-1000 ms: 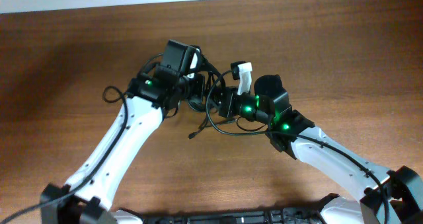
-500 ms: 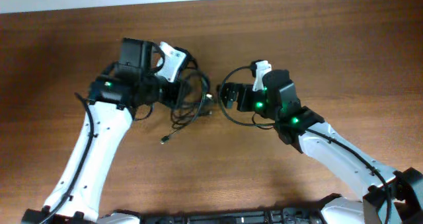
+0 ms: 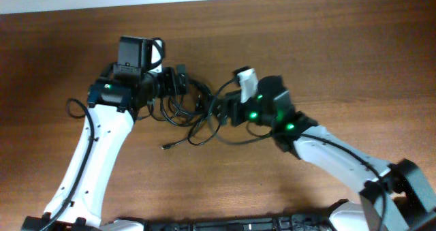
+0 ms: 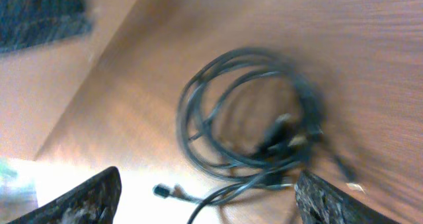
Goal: Untangle cables
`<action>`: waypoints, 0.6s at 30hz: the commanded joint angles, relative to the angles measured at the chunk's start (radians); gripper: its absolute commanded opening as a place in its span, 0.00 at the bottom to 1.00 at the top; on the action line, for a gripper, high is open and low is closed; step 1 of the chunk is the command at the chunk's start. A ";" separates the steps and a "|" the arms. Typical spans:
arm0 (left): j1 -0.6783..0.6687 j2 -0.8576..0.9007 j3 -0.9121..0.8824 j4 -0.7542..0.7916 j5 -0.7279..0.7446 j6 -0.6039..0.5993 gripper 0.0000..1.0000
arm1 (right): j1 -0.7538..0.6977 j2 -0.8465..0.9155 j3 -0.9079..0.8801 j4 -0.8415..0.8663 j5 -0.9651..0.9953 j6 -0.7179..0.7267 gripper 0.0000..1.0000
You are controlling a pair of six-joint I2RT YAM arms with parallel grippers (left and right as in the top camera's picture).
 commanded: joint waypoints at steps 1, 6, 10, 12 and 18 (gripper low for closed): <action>0.120 -0.022 0.003 -0.005 -0.048 -0.232 0.99 | 0.061 0.108 0.093 -0.012 -0.015 -0.098 0.79; 0.197 -0.021 0.003 -0.031 -0.006 -0.138 0.99 | 0.090 0.316 0.425 -0.267 -0.038 -0.121 0.58; 0.197 -0.020 0.003 -0.061 -0.009 -0.106 0.99 | 0.095 0.414 0.563 -0.277 -0.021 -0.076 0.56; 0.197 -0.021 0.003 -0.061 -0.010 -0.107 0.99 | 0.098 0.454 0.565 -0.232 -0.022 -0.035 0.55; 0.197 -0.021 0.003 -0.070 -0.082 -0.178 0.99 | 0.106 0.583 0.565 -0.094 -0.034 0.083 0.54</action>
